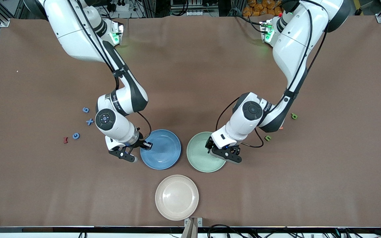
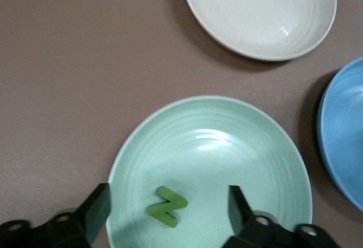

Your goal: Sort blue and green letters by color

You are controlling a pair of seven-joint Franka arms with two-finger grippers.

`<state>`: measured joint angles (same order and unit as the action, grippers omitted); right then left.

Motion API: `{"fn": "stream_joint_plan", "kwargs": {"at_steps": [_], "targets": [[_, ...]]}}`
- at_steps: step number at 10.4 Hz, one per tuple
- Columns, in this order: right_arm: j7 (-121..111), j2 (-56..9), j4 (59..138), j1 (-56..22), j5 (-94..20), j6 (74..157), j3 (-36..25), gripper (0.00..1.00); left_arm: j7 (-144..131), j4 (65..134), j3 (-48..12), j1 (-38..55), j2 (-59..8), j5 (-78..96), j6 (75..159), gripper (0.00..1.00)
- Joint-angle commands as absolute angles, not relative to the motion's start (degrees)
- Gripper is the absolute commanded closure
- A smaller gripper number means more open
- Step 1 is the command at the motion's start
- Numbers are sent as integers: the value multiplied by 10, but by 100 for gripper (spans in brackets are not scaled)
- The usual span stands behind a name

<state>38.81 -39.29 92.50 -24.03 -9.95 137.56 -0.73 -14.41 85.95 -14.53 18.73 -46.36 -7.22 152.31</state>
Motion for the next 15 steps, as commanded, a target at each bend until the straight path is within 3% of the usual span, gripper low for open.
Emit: {"fn": "stream_joint_plan", "kwargs": {"at_steps": [1, 4, 8, 11, 12, 13, 15], "targets": [[478, -402, 897, -236, -98, 1369, 5, 0, -155, 885, -139, 158, -402, -71, 1414, 0], [456, -395, 901, -226, -95, 1364, 5, 0, -129, 926, -138, 121, -377, -73, 1354, 0], [346, -354, 905, -133, -93, 1215, 4, 0, -1, 1035, -143, 44, -312, -100, 1354, 0], [261, -308, 922, -53, -90, 1170, 0, 0, 8, 1059, -142, 38, -312, -126, 1354, 0], [229, -295, 933, -32, -89, 1169, -17, 0, 9, 1059, -142, 37, -315, -140, 1354, 4], [213, -290, 934, -29, -89, 1168, -45, 0, 9, 1059, -142, 37, -320, -153, 1354, 15], [221, -284, 936, -12, -91, 1168, -62, 0, 25, 1061, -143, 25, -323, -155, 1360, 18]]}}
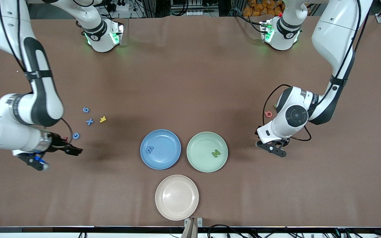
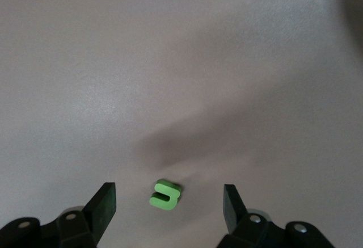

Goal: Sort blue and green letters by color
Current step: 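Grasp the G with the right gripper while the left gripper grasps the U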

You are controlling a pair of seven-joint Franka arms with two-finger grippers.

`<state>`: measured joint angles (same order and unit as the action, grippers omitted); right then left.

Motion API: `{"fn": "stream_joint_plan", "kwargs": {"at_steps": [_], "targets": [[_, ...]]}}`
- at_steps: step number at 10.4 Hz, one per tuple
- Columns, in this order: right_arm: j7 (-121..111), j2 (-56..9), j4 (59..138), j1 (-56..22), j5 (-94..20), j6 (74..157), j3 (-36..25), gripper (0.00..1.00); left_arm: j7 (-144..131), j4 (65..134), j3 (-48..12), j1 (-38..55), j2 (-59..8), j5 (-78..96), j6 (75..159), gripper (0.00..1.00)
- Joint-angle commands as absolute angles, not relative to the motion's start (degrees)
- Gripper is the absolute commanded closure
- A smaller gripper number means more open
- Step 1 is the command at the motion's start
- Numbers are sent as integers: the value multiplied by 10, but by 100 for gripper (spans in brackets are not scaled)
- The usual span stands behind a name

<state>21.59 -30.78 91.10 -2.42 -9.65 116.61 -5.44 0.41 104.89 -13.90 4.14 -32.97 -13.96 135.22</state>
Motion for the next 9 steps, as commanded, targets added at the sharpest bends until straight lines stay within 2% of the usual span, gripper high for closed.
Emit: {"fn": "stream_joint_plan", "kwargs": {"at_steps": [1, 3, 4, 6, 9], "targets": [[227, -280, 958, -9, -98, 1178, -74, 0, 27, 1063, -143, 22, -327, -155, 1369, 23], [229, -243, 1066, 2, -102, 1287, -90, 0, 28, 1071, -143, 18, -334, -155, 1401, 22], [228, -244, 1090, 3, -102, 1310, -90, 0, 27, 1082, -144, 18, -335, -154, 1422, 23], [237, -245, 1111, 2, -101, 1316, -91, 0, 28, 1088, -143, 18, -344, -155, 1444, 29], [278, -248, 1149, -3, -97, 1382, -91, 0, 29, 1099, -143, 18, -348, -155, 1459, 29]]}}
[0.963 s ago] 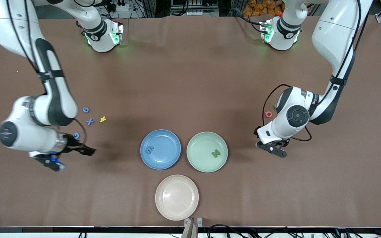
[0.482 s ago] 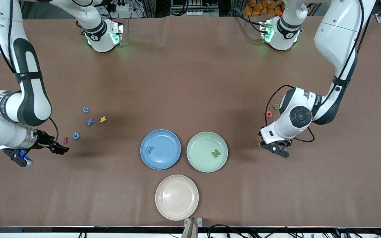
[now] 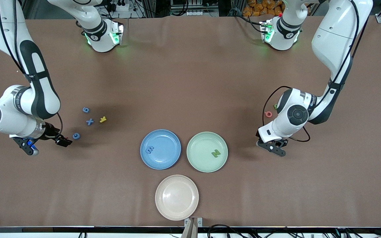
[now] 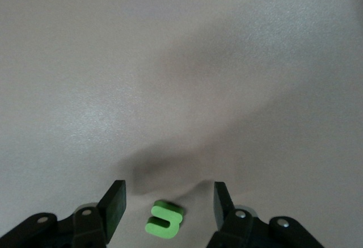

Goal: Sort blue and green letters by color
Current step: 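Grasp the G with the right gripper while the left gripper grasps the U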

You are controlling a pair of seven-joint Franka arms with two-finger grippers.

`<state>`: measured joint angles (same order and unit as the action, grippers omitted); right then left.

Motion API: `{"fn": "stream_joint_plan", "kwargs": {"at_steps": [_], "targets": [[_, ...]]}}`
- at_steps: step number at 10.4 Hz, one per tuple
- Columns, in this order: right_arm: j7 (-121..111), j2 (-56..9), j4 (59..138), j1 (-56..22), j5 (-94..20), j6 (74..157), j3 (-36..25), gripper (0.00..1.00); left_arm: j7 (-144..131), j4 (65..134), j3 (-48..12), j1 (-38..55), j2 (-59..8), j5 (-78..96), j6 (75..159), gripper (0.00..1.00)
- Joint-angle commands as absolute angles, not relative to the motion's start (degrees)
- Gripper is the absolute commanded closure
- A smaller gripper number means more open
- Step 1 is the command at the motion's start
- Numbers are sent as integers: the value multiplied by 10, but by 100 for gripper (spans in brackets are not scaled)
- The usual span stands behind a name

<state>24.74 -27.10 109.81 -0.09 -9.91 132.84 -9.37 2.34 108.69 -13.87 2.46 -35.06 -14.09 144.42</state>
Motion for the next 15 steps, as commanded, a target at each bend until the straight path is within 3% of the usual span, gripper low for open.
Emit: {"fn": "stream_joint_plan", "kwargs": {"at_steps": [1, 5, 9, 11, 13, 15], "targets": [[279, -249, 1158, -3, -97, 1396, -91, 0, 32, 1102, -142, 17, -348, -155, 1459, 29], [306, -268, 1208, -11, -96, 1483, -91, 0, 40, 1123, -143, 4, -339, -155, 1459, 29], [317, -279, 1222, -15, -95, 1512, -90, 0, 40, 1125, -144, 4, -335, -155, 1458, 37], [316, -284, 1234, -15, -94, 1534, -90, 13, 41, 1135, -144, 4, -326, -155, 1457, 46], [316, -290, 1238, -17, -94, 1548, -89, 42, 42, 1143, -144, 4, -323, -155, 1456, 58], [316, -293, 1238, -18, -95, 1548, -89, 66, 70, 1143, -144, 4, -322, -155, 1455, 87]]}}
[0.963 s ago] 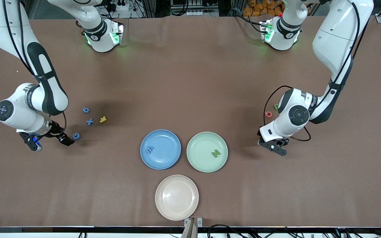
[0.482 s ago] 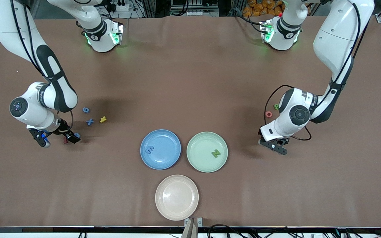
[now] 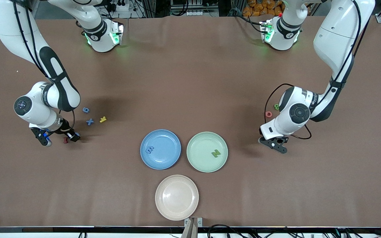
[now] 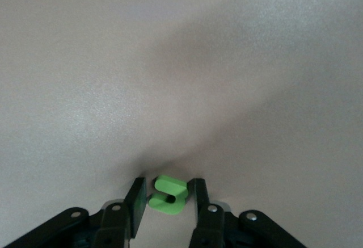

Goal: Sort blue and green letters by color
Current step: 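Place the U on the green plate while the right gripper places the G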

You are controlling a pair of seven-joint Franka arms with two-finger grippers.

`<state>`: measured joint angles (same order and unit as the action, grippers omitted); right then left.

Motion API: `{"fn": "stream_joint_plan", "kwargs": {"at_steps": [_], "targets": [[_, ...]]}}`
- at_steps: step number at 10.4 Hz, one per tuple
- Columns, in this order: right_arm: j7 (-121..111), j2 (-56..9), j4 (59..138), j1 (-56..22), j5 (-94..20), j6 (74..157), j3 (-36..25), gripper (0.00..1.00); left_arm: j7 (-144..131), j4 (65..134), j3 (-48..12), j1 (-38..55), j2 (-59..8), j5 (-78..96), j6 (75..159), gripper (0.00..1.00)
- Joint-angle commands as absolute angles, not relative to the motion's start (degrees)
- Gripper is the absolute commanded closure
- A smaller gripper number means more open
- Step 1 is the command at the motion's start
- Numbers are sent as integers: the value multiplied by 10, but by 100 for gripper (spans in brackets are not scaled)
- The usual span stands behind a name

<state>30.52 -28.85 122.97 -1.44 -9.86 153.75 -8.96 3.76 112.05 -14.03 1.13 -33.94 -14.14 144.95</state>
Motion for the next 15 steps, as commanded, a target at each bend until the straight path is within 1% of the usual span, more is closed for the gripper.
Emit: {"fn": "stream_joint_plan", "kwargs": {"at_steps": [1, 3, 5, 7, 9, 11, 14, 15], "targets": [[316, -293, 1238, -18, -96, 1547, -89, 80, 82, 1142, -144, 1, -321, -155, 1455, 100], [316, -294, 1235, -18, -96, 1543, -89, 88, 91, 1136, -145, 0, -312, -154, 1455, 100], [309, -292, 1227, -18, -95, 1537, -89, 91, 89, 1119, -155, 0, -306, -146, 1455, 100], [307, -290, 1197, -25, -90, 1489, -89, 94, 77, 1074, -178, 1, -315, -126, 1455, 100], [307, -287, 1166, -30, -72, 1451, -88, 94, 63, 1022, -193, 31, -331, -57, 1455, 100], [304, -291, 1143, -41, -74, 1448, -86, 94, 21, 1001, -195, 54, -351, -34, 1459, 100], [274, -293, 1121, -54, -76, 1446, -60, 94, -51, 920, -191, 114, -405, -35, 1462, 100], [271, -294, 1111, -65, -75, 1444, -54, 94, -54, 910, -190, 115, -416, -35, 1462, 100]]}}
